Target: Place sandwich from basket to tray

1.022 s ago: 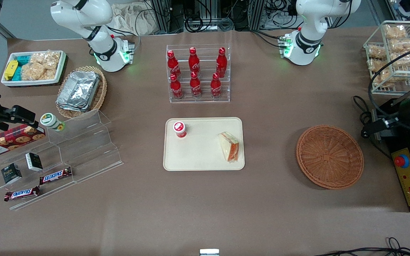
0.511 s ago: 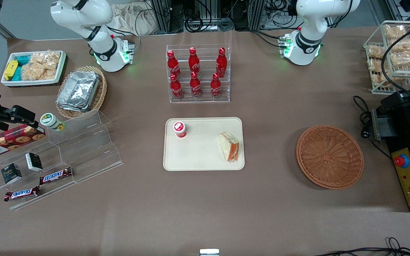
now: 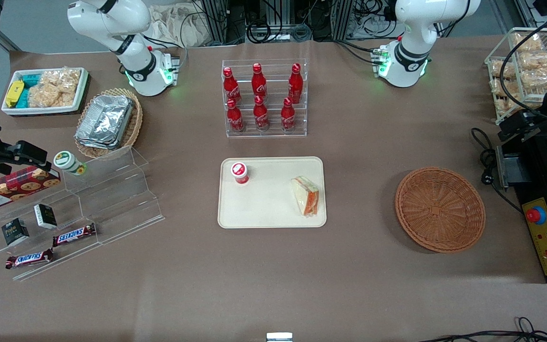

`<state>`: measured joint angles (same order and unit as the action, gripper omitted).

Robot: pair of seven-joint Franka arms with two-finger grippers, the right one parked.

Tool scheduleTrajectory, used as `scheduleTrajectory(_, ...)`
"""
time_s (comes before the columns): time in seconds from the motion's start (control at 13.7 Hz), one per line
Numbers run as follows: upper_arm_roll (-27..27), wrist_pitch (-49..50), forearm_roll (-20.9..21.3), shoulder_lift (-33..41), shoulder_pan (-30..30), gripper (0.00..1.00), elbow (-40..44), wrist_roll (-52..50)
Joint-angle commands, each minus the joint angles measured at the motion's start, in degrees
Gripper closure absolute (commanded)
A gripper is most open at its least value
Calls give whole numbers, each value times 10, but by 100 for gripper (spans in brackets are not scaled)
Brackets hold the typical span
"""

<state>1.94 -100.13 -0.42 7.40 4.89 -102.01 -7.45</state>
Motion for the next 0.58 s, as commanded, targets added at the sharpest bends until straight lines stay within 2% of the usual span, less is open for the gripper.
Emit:
scheduleTrajectory(0.0, 20, -5, 8, 9, 11, 0, -2, 8)
scheduleTrajectory(0.51, 30, 4, 9, 0, 11, 0, 11, 3)
